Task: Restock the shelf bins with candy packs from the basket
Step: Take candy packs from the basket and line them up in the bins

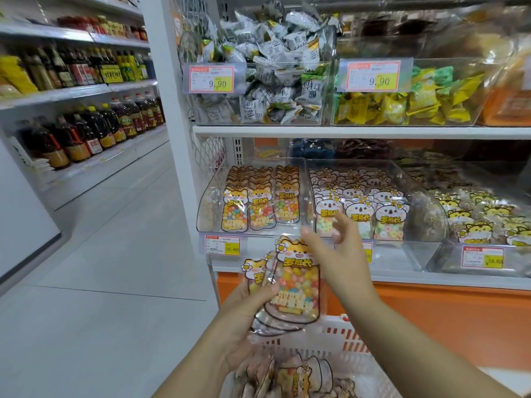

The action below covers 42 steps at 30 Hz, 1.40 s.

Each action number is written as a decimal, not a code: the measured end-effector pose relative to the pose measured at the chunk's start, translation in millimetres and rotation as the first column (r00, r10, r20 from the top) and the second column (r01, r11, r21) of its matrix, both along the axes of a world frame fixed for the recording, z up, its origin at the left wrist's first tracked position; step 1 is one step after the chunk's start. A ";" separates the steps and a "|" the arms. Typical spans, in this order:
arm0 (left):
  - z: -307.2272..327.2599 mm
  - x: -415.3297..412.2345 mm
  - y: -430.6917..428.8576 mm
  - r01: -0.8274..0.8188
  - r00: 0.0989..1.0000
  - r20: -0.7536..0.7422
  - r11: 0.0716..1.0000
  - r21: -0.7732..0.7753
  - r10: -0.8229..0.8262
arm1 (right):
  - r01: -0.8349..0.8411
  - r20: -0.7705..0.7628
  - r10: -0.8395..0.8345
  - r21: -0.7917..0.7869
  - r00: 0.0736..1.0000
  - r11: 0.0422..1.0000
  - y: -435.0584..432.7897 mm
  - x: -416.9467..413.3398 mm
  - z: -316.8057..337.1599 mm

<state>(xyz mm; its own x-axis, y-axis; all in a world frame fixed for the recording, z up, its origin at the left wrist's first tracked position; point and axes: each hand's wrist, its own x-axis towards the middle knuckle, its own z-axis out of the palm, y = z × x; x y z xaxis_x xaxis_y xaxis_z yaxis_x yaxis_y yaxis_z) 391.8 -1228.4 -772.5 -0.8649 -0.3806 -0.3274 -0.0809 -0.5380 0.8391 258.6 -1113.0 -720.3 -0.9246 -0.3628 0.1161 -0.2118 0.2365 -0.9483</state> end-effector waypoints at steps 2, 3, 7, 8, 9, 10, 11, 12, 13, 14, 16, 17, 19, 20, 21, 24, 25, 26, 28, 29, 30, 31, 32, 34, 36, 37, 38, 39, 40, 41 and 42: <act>4.7 0.2 -5.2 -0.046 0.998 -0.044 0.999 -0.009 0.046 | -0.146 0.436 0.195 -0.142 0.879 0.979 3.9 12.9 -1.8; 9.1 0.4 -6.9 -0.062 0.996 -0.066 0.997 -0.044 0.059 | -0.247 0.535 0.320 -0.205 0.782 0.947 4.4 14.6 -4.3; 41.1 -6.8 -19.4 -0.029 0.994 -0.110 0.968 -0.251 0.001 | -0.364 0.477 0.481 -0.320 0.736 0.874 -8.7 1.5 12.6; 49.3 -13.1 -27.9 -0.003 0.993 -0.115 0.946 -0.325 -0.037 | -0.365 0.447 0.493 -0.345 0.747 0.865 -13.6 -6.2 21.2; 56.8 -20.3 -38.2 0.025 0.991 -0.110 0.915 -0.402 -0.075 | -0.363 0.414 0.494 -0.356 0.765 0.861 -18.9 -13.5 30.3; 67.3 -28.1 -48.4 0.054 0.991 -0.083 0.876 -0.478 -0.107 | -0.367 0.372 0.494 -0.363 0.786 0.857 -24.2 -20.8 40.4; 77.7 -38.0 -60.0 0.092 0.989 -0.044 0.833 -0.546 -0.138 | -0.359 0.338 0.475 -0.352 0.813 0.865 -30.9 -28.2 49.6; 87.3 -48.3 -71.4 0.127 0.988 0.006 0.783 -0.609 -0.155 | -0.365 0.295 0.466 -0.338 0.834 0.867 -37.6 -34.5 58.8; 94.6 -60.4 -82.1 0.148 0.986 0.042 0.746 -0.649 -0.159 | -0.367 0.253 0.455 -0.326 0.854 0.871 -46.1 -42.3 63.4; 99.8 -74.1 -93.5 0.149 0.987 0.056 0.727 -0.670 -0.151 | -0.370 0.207 0.441 -0.308 0.873 0.877 -54.7 -50.1 66.9; 98.7 -102.9 -114.9 0.106 0.994 0.053 0.725 -0.680 -0.096 | -0.324 0.117 0.355 -0.224 0.928 0.919 -74.8 -63.3 63.2; 92.9 -116.7 -123.0 0.080 0.997 0.055 0.730 -0.679 -0.059 | -0.288 0.071 0.303 -0.167 0.950 0.943 -85.8 -69.1 57.1; 77.9 -138.1 -133.5 0.059 0.996 0.092 0.741 -0.669 0.004 | -0.201 0.004 0.202 -0.062 0.979 0.978 -105.7 -79.3 42.2; 68.9 -146.4 -136.1 0.063 0.994 0.107 0.746 -0.663 0.011 | -0.156 -0.012 0.156 -0.017 0.988 0.988 -113.7 -82.3 34.5; 57.8 -154.6 -139.8 0.077 0.993 0.120 0.745 -0.663 0.004 | -0.123 -0.013 0.123 0.017 0.992 0.992 -120.8 -85.5 25.4; 31.3 -173.9 -147.8 0.147 0.982 0.190 0.728 -0.669 -0.024 | -0.064 0.014 0.063 0.048 0.998 0.997 -136.2 -94.2 0.3; 24.8 -180.0 -148.9 0.186 0.974 0.221 0.714 -0.675 -0.045 | -0.034 0.028 0.032 0.062 0.999 0.998 -139.9 -97.7 -7.0; 18.5 -185.7 -149.5 0.223 0.966 0.247 0.713 -0.665 -0.072 | -0.003 0.037 0.000 0.071 0.999 0.997 -142.1 -100.3 -12.4; 11.8 -194.9 -144.8 0.277 0.951 0.289 0.715 -0.642 -0.110 | 0.031 0.035 -0.035 0.093 0.999 0.995 -144.4 -105.2 -18.9; 5.6 -201.6 -144.5 0.302 0.939 0.331 0.696 -0.652 -0.098 | 0.038 0.019 -0.040 0.108 0.999 0.993 -145.2 -107.0 -21.2; 4.2 -205.3 -142.3 0.331 0.921 0.384 0.653 -0.681 -0.066 | 0.042 -0.018 -0.040 0.123 0.999 0.992 -145.1 -108.0 -21.7; 0.1 -208.5 -142.0 0.339 0.910 0.414 0.600 -0.725 -0.014 | 0.042 -0.066 -0.032 0.155 0.997 0.987 -144.1 -107.8 -21.3; -3.9 -210.9 -142.3 0.361 0.895 0.444 0.535 -0.764 0.030 | 0.033 -0.127 -0.007 0.205 0.992 0.978 -141.6 -106.2 -20.0; -8.0 -211.8 -143.9 0.475 0.829 0.556 0.443 -0.760 0.065 | -0.018 -0.249 0.101 0.316 0.963 0.948 -130.1 -95.2 -14.6; -3.8 -207.6 -140.3 0.591 0.756 0.653 0.390 -0.706 0.037 | -0.082 -0.381 0.230 0.367 0.896 0.927 -114.0 -82.6 -11.1; -2.8 -207.9 -139.9 0.611 0.746 0.665 0.374 -0.698 0.022 | -0.101 -0.421 0.277 0.393 0.864 0.914 -104.9 -77.7 -10.0; -2.0 -208.8 -140.2 0.622 0.739 0.674 0.376 -0.687 0.009 | -0.114 -0.434 0.318 0.433 0.843 0.894 -99.2 -75.4 -10.1; -2.5 -210.9 -142.0 0.630 0.728 0.686 0.390 -0.672 0.007 | -0.142 -0.394 0.377 0.510 0.838 0.848 -95.6 -73.7 -9.4; 0.3 -210.7 -142.3 0.619 0.731 0.682 0.408 -0.672 0.014 | -0.195 -0.289 0.453 0.621 0.843 0.759 -95.2 -73.1 -6.2; 1.8 -212.0 -142.2 0.604 0.741 0.671 0.411 -0.682 0.025 | -0.264 -0.137 0.526 0.744 0.839 0.614 -98.1 -73.0 -1.1; 2.9 -213.4 -143.2 0.593 0.750 0.661 0.414 -0.691 0.028 | -0.309 -0.008 0.568 0.832 0.823 0.460 -104.4 -73.5 5.5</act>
<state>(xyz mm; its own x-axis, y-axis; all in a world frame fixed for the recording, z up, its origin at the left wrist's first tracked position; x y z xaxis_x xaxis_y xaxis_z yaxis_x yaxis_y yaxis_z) 178.5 -1371.6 -769.6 -0.7785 -0.4797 -0.4047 -0.6254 0.5385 0.5648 185.1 -1217.3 -714.8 -0.5934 -0.7713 -0.2302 -0.6994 0.6357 -0.3267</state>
